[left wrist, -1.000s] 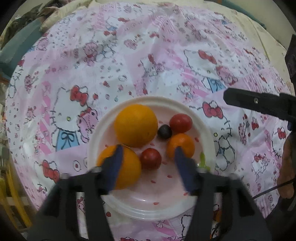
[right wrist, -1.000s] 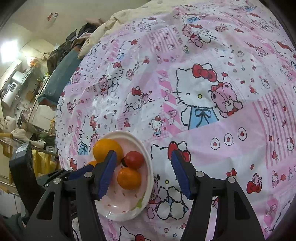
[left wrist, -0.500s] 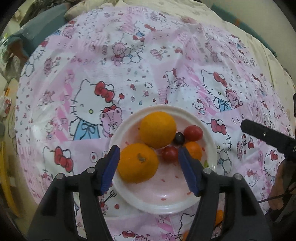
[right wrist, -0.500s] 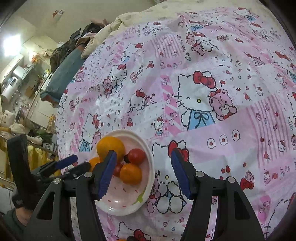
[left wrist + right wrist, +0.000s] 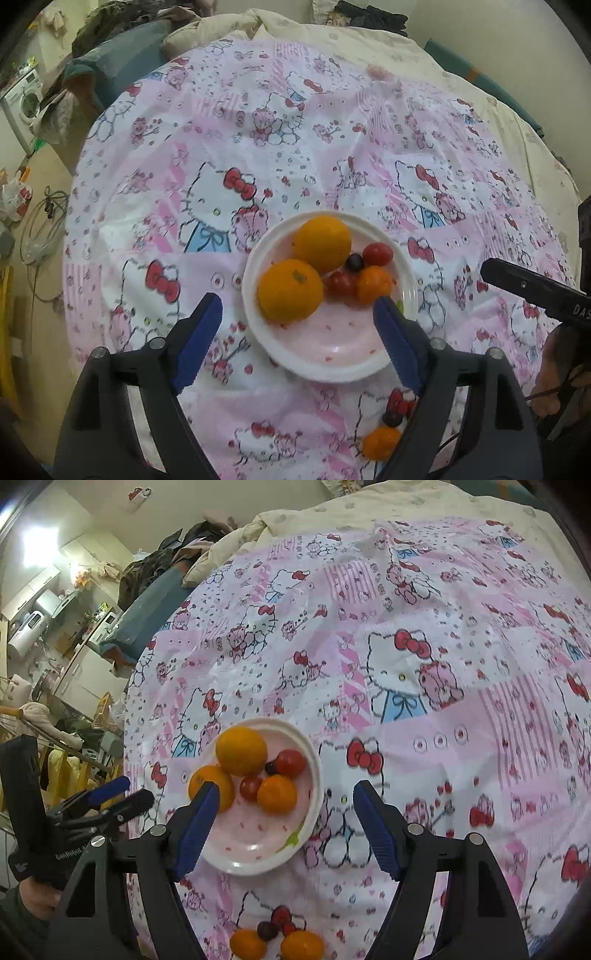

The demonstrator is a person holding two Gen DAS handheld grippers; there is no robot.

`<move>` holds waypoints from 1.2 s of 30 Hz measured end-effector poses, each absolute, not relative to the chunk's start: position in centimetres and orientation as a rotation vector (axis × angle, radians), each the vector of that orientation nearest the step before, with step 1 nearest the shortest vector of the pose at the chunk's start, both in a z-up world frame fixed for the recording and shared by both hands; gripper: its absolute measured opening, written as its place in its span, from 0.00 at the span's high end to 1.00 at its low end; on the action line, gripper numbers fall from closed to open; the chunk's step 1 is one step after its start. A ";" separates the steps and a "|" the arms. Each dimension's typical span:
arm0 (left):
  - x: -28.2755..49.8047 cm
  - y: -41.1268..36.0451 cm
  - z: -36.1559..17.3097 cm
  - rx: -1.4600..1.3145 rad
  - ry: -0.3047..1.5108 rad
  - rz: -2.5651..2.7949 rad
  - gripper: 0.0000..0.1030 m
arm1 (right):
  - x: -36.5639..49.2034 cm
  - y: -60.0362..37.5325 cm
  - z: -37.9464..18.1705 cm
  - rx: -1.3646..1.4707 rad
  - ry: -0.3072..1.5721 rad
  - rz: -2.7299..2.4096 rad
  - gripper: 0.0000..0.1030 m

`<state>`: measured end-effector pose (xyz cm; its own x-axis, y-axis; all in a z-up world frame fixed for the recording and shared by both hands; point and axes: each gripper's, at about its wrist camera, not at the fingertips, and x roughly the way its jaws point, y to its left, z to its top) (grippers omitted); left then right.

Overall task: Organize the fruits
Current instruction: 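Lower the red cherry tomato onto the plate and open the left gripper, then grasp a small tangerine with the right gripper while the left grasps another tangerine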

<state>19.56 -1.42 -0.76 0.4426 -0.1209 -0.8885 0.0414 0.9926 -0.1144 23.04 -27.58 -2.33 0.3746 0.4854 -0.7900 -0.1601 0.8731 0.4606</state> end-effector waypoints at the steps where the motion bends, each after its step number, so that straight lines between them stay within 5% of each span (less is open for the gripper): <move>1: 19.0 -1.3 -0.7 -0.075 1.110 -0.094 0.21 | 22.5 -27.6 -2.4 0.330 1.122 0.422 0.25; 26: 10.2 -0.9 -2.6 -0.204 1.160 -0.022 0.21 | 12.5 -27.7 -8.0 0.383 1.353 0.369 0.25; 36: 10.3 -0.8 -2.9 -0.219 1.170 -0.017 0.21 | 12.8 -25.8 -11.3 0.353 1.502 0.356 0.36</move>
<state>10.27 -0.78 -2.87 0.3921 -0.1270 -0.9111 -0.1001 0.9786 -0.1795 12.78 -25.81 -11.34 0.0377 0.4385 -0.8980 -0.0106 0.8987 0.4384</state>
